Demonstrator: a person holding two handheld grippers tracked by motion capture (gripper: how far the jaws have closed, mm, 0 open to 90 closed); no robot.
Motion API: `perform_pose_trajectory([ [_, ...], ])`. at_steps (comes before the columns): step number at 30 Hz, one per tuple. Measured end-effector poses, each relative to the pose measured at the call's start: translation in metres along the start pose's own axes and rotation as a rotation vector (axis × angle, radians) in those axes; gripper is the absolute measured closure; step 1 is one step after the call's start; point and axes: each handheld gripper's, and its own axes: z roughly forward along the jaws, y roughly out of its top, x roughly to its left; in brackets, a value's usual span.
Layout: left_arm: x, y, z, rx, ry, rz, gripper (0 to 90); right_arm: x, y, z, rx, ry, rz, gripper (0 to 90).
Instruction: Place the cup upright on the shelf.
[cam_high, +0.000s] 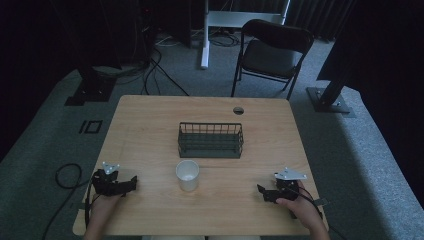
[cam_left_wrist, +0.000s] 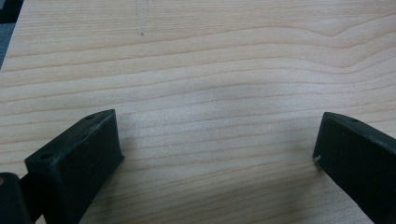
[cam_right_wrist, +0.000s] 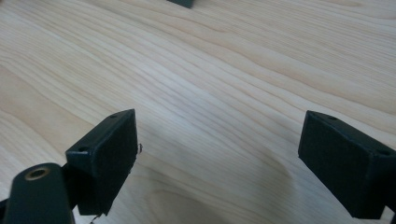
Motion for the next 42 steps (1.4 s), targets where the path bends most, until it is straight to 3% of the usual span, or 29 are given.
perform_pose_trajectory([
  [42,0.000,0.000,0.000,0.000,0.000,0.000,0.9,0.064,0.035,0.032,-0.032,0.174,-0.115,11.7],
])
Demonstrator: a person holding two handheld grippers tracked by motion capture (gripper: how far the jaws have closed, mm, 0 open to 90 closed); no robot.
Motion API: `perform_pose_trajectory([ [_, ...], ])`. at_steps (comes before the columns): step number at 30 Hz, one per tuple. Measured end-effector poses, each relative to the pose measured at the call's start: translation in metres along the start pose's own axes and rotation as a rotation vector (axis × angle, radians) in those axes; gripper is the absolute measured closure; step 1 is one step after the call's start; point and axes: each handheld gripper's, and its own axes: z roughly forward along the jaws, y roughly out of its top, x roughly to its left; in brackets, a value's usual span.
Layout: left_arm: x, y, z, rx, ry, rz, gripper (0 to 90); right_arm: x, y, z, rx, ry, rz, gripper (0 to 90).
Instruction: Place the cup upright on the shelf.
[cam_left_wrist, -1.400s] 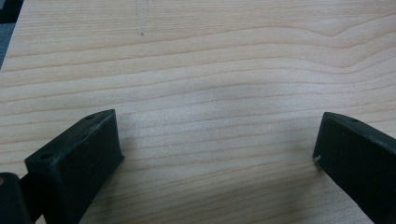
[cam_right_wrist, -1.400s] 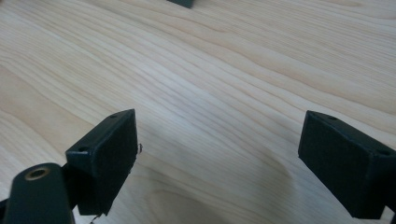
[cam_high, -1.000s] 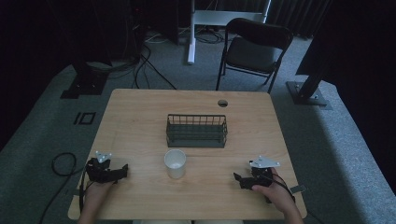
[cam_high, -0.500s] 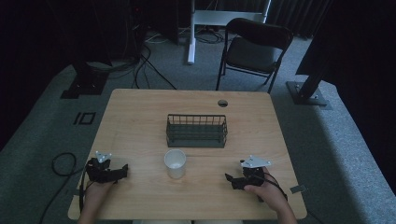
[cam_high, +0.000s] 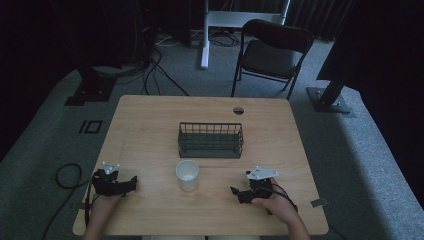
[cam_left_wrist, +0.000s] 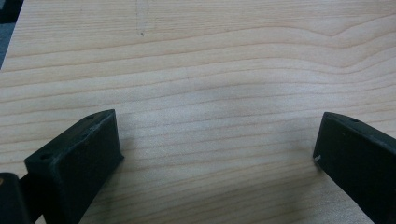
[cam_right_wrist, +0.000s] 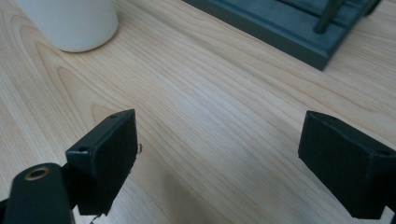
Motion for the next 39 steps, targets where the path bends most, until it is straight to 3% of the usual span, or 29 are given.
perform_pose_trajectory([
  [39,0.000,0.000,0.000,0.000,0.000,0.000,0.9,0.054,0.039,0.044,-0.035,0.149,-0.085,11.7],
])
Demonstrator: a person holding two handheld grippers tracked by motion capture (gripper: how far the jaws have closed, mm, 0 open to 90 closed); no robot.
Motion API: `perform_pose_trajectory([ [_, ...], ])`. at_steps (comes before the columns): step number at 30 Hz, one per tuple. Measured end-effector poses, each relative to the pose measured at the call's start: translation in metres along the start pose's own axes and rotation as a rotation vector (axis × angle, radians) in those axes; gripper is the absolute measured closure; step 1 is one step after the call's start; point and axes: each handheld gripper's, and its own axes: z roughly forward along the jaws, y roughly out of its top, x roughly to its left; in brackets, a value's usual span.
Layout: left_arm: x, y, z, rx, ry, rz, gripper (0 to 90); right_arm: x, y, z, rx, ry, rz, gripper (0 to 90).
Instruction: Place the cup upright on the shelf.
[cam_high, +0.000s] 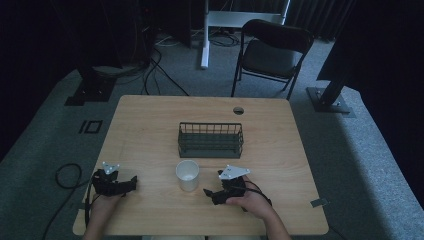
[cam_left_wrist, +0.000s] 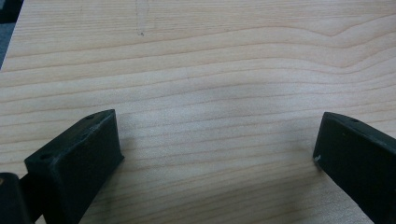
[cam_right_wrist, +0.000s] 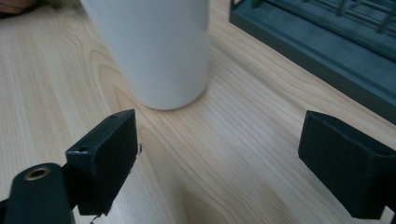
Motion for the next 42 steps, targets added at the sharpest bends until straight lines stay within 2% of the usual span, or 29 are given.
perform_pose_trajectory([
  [25,0.000,0.000,0.000,0.000,0.000,0.000,0.9,0.026,0.027,0.022,-0.060,0.076,-0.051,11.8],
  [42,0.000,0.000,0.000,0.000,0.000,0.000,0.9,0.031,0.041,0.032,-0.119,0.074,-0.049,11.8],
])
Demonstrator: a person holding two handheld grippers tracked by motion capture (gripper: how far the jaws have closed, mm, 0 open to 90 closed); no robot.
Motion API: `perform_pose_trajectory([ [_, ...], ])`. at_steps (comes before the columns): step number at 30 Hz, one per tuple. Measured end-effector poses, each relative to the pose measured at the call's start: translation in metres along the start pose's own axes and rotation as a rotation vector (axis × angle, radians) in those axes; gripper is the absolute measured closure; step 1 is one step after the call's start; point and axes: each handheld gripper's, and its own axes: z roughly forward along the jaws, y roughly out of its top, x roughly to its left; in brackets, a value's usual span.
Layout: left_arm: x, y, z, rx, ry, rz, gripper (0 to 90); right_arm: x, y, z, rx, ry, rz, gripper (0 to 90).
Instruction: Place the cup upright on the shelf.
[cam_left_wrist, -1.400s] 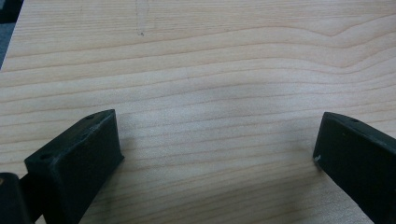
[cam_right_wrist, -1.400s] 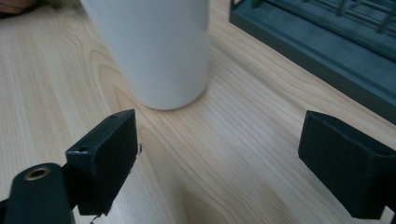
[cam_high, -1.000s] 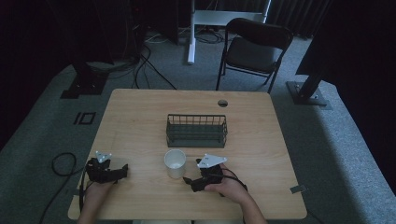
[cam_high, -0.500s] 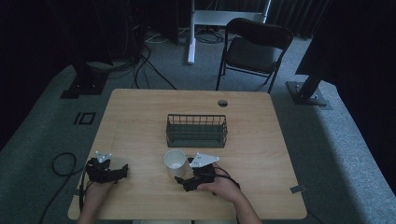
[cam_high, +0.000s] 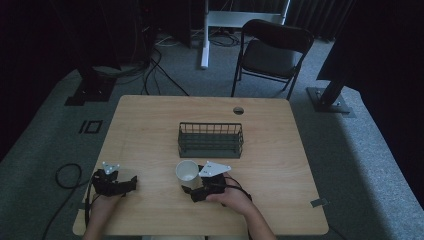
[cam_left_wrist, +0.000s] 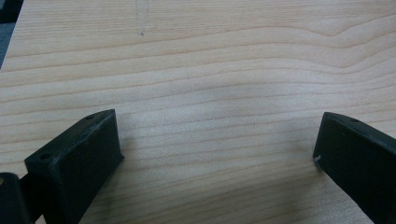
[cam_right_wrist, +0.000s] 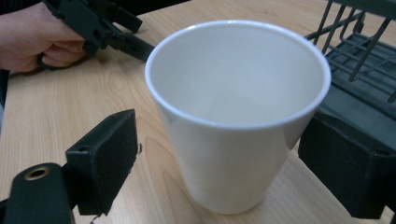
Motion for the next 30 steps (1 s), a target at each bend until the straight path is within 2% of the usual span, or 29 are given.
perform_pose_trajectory([
  [8,0.000,0.000,0.000,0.000,0.000,0.000,0.9,-0.004,0.005,0.005,-0.014,-0.022,-0.010,11.8],
  [16,0.000,0.000,0.000,0.000,0.000,0.000,0.9,-0.002,0.010,0.011,-0.025,-0.018,-0.033,12.1],
  [23,0.000,0.000,0.000,0.000,0.000,0.000,0.9,-0.002,0.010,0.013,-0.044,-0.039,-0.026,19.4],
  [30,0.000,0.000,0.000,0.000,0.000,0.000,0.9,-0.003,0.015,0.012,-0.009,-0.051,-0.033,20.0],
])
